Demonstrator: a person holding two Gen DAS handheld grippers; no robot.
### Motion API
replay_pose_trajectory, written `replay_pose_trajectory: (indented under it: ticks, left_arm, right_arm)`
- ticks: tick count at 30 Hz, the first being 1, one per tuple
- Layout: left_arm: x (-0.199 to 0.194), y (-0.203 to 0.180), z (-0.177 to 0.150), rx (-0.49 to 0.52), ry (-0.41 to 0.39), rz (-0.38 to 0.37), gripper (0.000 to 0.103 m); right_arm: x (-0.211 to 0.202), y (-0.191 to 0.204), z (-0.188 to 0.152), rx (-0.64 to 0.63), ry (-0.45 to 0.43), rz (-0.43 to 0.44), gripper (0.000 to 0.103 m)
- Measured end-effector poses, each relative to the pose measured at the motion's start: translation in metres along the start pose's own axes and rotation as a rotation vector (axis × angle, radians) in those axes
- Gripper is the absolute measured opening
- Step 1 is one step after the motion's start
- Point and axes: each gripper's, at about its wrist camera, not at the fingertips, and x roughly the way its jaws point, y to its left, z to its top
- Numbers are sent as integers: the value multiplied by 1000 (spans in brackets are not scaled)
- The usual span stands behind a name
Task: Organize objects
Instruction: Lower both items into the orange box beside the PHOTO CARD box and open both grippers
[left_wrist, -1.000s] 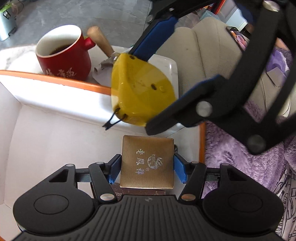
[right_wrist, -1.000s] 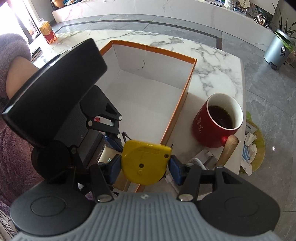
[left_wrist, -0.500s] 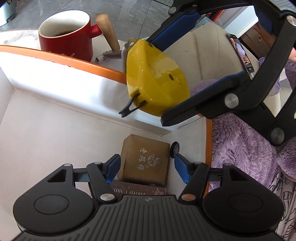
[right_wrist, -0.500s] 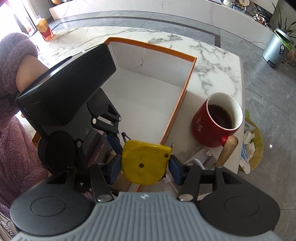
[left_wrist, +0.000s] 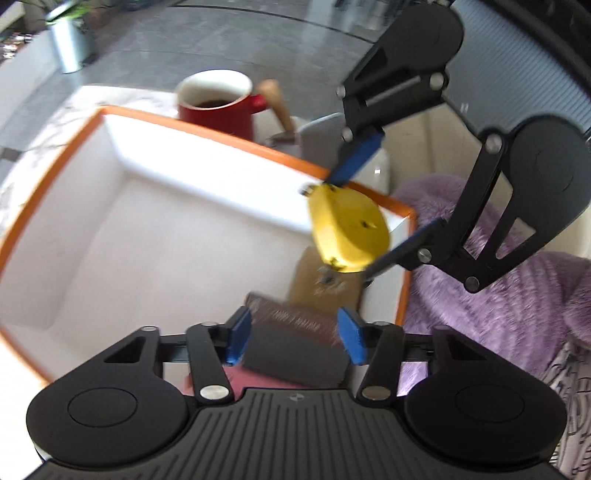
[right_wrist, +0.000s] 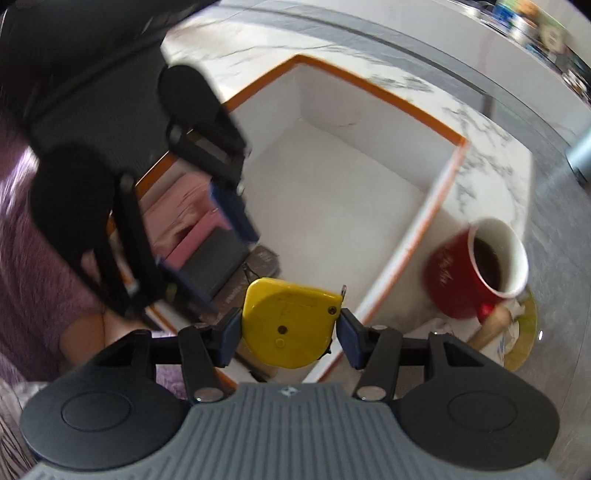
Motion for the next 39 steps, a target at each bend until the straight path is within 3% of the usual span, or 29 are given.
replay_pose_trajectory:
  ticks: [5,13,18,28,39]
  left_arm:
    - [-10,-9,-3,-53,-60,51,49]
    - [-35,-9,-15,-149,-110,193,49]
    - [-59,0,-33,-251,-156,230,49]
    - [-80,1,-43,-272,-180,225,49]
    - [-88,-6,-59,-280,-187,220,49]
  right_arm:
    - [23,12,11,-238,96,38,57]
    - [55,23,28,-588,293,71,57]
    - [76,34,35,-736,381,105,57]
    - [86,43,45,-876,484,224,58]
    - [83,33,45,-814,492,236,57]
